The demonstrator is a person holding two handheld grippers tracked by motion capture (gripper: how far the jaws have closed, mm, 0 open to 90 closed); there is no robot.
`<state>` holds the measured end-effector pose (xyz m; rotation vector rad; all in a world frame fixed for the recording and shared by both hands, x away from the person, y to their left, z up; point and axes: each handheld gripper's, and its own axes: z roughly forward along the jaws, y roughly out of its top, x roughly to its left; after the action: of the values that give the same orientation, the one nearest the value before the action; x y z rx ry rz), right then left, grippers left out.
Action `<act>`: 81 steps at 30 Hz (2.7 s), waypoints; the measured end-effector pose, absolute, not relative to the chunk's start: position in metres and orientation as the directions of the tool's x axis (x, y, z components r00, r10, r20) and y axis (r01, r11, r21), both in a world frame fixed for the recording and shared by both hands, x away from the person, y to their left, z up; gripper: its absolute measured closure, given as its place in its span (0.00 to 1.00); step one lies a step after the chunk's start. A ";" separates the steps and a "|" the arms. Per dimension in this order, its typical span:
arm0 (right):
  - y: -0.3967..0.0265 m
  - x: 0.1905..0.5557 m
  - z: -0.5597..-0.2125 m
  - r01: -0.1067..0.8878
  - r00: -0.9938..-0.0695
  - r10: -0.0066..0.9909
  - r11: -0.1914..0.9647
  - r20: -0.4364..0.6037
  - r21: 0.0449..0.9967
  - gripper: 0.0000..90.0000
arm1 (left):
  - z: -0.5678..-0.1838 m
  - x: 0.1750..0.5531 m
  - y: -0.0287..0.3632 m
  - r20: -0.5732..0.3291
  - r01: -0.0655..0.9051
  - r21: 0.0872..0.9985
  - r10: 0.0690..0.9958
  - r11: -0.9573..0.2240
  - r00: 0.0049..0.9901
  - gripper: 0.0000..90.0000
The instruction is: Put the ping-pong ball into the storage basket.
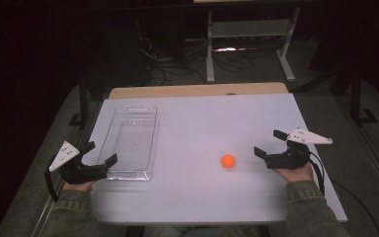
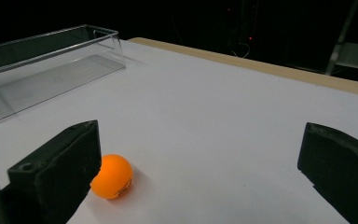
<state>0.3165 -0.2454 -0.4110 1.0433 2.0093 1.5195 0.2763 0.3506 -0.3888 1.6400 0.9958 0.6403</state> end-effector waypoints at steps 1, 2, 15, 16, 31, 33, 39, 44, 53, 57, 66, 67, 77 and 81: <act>-0.245 0.316 -0.411 0.315 -0.635 0.764 0.123 0.113 0.941 0.00 | -0.388 0.278 0.350 -0.074 0.292 0.952 0.857 -0.091 0.510 0.00; -0.245 0.317 -0.411 0.316 -0.635 0.764 0.123 0.113 0.941 0.00 | -0.387 0.278 0.350 -0.076 0.293 0.952 0.857 -0.090 0.509 0.00; -0.243 0.315 -0.410 0.309 -0.636 0.763 0.118 0.113 0.944 0.00 | -0.374 0.284 0.343 -0.056 0.297 0.945 0.827 -0.137 0.560 0.00; -0.243 0.315 -0.410 0.309 -0.636 0.763 0.118 0.113 0.944 0.00 | -0.374 0.284 0.343 -0.056 0.297 0.945 0.827 -0.137 0.560 0.00; -0.242 0.316 -0.410 0.316 -0.638 0.761 0.123 0.115 0.941 0.00 | -0.354 0.296 0.322 0.016 0.292 0.922 0.777 -0.255 0.629 0.00; -0.242 0.316 -0.411 0.317 -0.638 0.761 0.124 0.114 0.940 0.00 | -0.351 0.297 0.319 0.021 0.290 0.920 0.772 -0.264 0.635 0.00; -0.241 0.316 -0.411 0.314 -0.642 0.759 0.127 0.112 0.941 0.00 | -0.345 0.301 0.310 0.043 0.287 0.908 0.750 -0.304 0.660 0.00; -0.241 0.315 -0.410 0.314 -0.640 0.760 0.125 0.113 0.941 0.00 | -0.339 0.303 0.301 0.060 0.275 0.902 0.728 -0.332 0.683 0.00; -0.241 0.316 -0.411 0.317 -0.645 0.755 0.126 0.116 0.940 0.00 | -0.329 0.309 0.287 0.093 0.250 0.894 0.701 -0.370 0.707 0.00; -0.241 0.316 -0.411 0.317 -0.646 0.755 0.129 0.115 0.940 0.00 | -0.324 0.317 0.279 0.103 0.248 0.884 0.682 -0.397 0.724 0.00; -0.240 0.316 -0.411 0.318 -0.644 0.757 0.132 0.111 0.939 0.00 | -0.321 0.323 0.264 0.101 0.259 0.863 0.651 -0.434 0.752 0.00; -0.240 0.316 -0.411 0.320 -0.645 0.756 0.133 0.112 0.938 0.00 | -0.320 0.324 0.262 0.101 0.258 0.862 0.647 -0.436 0.756 0.00; -0.241 0.316 -0.411 0.319 -0.649 0.752 0.131 0.116 0.939 0.00 | -0.315 0.328 0.239 0.123 0.238 0.835 0.591 -0.495 0.797 0.00; -0.241 0.316 -0.410 0.316 -0.652 0.749 0.129 0.117 0.940 0.00 | -0.315 0.331 0.232 0.132 0.236 0.817 0.569 -0.526 0.812 0.00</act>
<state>0.3157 -0.2411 -0.4104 1.0279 2.0290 1.5355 0.3306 0.2318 -0.3150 2.1285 0.5906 0.4891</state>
